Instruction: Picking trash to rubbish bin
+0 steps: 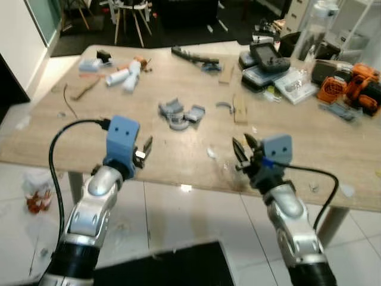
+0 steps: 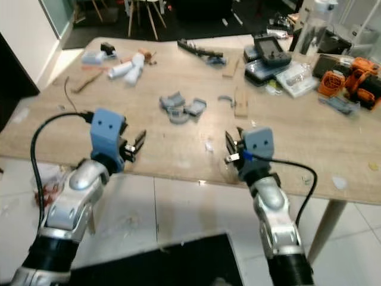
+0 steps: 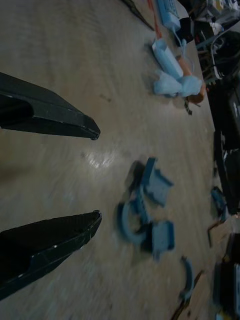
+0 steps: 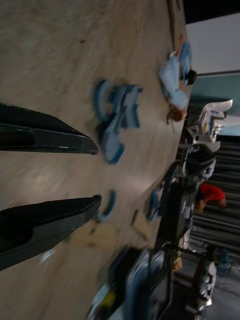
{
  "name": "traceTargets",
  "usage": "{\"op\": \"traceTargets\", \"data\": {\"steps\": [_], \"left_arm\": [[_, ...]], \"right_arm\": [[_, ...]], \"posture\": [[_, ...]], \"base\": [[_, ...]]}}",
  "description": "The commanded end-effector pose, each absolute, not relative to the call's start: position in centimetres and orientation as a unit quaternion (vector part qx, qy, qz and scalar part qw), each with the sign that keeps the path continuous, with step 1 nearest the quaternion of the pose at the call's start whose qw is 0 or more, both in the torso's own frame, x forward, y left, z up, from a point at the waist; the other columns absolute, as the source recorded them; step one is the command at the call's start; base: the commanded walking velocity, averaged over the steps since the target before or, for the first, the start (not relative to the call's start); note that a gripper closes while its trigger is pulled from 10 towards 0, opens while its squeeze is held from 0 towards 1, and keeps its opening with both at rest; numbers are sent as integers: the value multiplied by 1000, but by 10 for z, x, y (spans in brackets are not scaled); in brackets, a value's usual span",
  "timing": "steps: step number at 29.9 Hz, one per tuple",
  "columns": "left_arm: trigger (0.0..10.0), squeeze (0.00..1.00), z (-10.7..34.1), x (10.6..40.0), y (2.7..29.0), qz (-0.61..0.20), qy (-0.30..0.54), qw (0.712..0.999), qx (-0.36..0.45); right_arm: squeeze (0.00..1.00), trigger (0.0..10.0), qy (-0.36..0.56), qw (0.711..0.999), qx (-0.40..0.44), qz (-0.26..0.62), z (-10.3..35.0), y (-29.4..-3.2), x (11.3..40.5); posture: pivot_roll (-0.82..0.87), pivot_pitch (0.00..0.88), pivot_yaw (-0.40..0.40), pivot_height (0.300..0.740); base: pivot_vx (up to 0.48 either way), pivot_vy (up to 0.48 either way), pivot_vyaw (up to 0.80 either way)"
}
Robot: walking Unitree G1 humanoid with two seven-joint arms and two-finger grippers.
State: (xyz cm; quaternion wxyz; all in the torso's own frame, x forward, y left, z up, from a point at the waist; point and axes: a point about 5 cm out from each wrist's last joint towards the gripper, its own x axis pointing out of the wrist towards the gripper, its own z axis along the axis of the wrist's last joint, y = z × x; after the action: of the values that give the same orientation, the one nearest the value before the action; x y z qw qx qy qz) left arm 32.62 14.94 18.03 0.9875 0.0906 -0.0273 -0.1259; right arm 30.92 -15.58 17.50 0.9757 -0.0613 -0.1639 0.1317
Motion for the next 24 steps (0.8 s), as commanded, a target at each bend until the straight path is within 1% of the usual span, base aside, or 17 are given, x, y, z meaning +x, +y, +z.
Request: {"op": "traceTargets", "data": {"steps": [1,11,12,14,15,17,18,22,24], "left_arm": [[10000,0,175,323,152,-128,-21,988,85],[10000,0,176,321,151,-146,-25,985,91],[10000,0,176,320,151,-153,-26,984,92],[10000,0,176,320,151,-156,-26,983,92],[10000,0,177,319,152,-159,-27,983,92],[10000,0,177,319,152,-161,-29,982,93],[10000,0,180,318,151,-174,-36,980,91],[10000,0,183,317,150,-188,-43,977,86],[10000,0,185,315,149,-202,-45,974,88]], "right_arm": [[0,10000,-166,973,-57,148,172,-147,304],[0,10000,-159,970,-63,172,172,-138,296],[867,10000,-152,971,-74,166,171,-140,293],[867,10000,-150,972,-79,163,170,-141,292],[1000,10000,-147,973,-82,158,170,-143,291],[1000,10000,-145,974,-81,156,170,-144,290],[1000,10000,-142,976,-92,136,171,-149,290],[1000,10000,-141,977,-110,115,172,-154,290],[1000,10000,-126,981,-123,76,170,-162,291]], "posture": [[-36,160,34,740],[-36,166,34,740],[-35,169,33,740],[-35,169,33,740],[-35,169,33,740],[-35,169,33,740],[-35,172,34,740],[-35,172,34,740],[-29,171,37,740]], "base": [[0,0,0],[0,0,0],[0,0,0],[0,0,0],[0,0,0],[0,0,0],[0,0,0],[0,0,0],[0,0,0]]}}
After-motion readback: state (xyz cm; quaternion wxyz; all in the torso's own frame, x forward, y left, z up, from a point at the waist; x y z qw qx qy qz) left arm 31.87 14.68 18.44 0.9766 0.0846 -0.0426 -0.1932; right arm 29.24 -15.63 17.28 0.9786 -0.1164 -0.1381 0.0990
